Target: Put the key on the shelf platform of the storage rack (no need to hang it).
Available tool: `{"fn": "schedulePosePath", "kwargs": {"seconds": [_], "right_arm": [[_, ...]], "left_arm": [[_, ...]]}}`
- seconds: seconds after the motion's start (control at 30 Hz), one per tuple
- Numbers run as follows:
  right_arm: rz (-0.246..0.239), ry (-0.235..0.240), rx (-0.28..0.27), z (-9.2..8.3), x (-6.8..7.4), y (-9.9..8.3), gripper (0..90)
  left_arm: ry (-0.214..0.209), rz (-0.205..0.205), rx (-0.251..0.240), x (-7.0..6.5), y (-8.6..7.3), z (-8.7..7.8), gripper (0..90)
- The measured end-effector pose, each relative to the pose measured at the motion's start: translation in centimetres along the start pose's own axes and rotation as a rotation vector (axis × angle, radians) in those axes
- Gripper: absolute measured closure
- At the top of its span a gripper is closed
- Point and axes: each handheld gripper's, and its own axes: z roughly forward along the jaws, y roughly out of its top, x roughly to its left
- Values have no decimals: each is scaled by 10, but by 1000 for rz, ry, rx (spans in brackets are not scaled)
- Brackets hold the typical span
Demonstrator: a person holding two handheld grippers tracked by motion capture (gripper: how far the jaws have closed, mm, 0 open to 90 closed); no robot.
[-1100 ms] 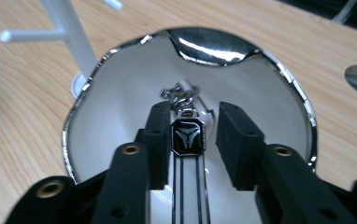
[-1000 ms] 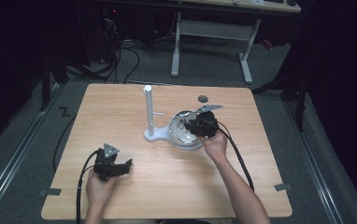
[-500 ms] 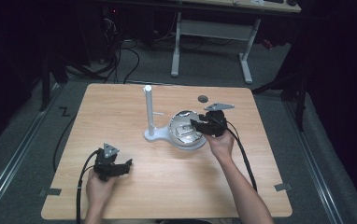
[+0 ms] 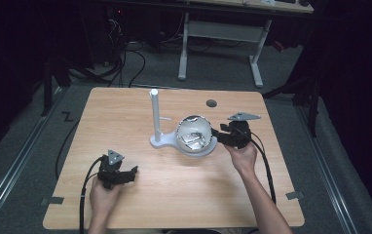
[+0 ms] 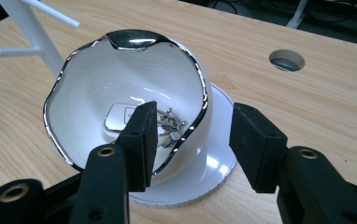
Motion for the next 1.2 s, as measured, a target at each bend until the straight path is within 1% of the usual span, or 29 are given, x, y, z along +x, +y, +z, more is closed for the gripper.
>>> {"fn": "schedulePosePath", "kwargs": {"seconds": [0.07,0.2,0.27,0.33,0.47,0.5,0.53,0.7,0.77,0.87,1.0,1.1,1.2], "right_arm": [[2,1,-5,-5,-2,-1,524],[-1,-13,-22,-17,-6,-3,521],[10,-11,-45,-25,-10,-4,522],[34,-7,-76,-30,-14,-7,521],[46,-22,-69,-38,-22,-11,518],[49,-23,-76,-40,-23,-12,518],[61,-19,-87,-43,-25,-14,518],[80,-22,-92,-53,-30,-22,516],[78,-29,-95,-59,-33,-24,515],[93,-24,-116,-67,-36,-27,515],[92,-27,-113,-73,-37,-32,516],[107,-28,-116,-78,-39,-37,516],[125,-21,-136,-82,-42,-42,517]], "left_arm": [[-1,2,0,0,0,0,212],[-1,3,0,0,0,0,211],[-1,2,0,0,0,0,211],[0,1,0,0,0,0,212],[-1,1,0,0,0,0,212],[0,0,0,0,0,0,212],[0,1,0,0,0,0,212],[0,2,0,0,0,0,212],[0,1,0,0,0,0,212],[0,0,0,0,0,0,213],[0,0,0,0,0,0,213],[0,0,0,0,0,0,213],[-2,1,1,0,0,0,213]]}}
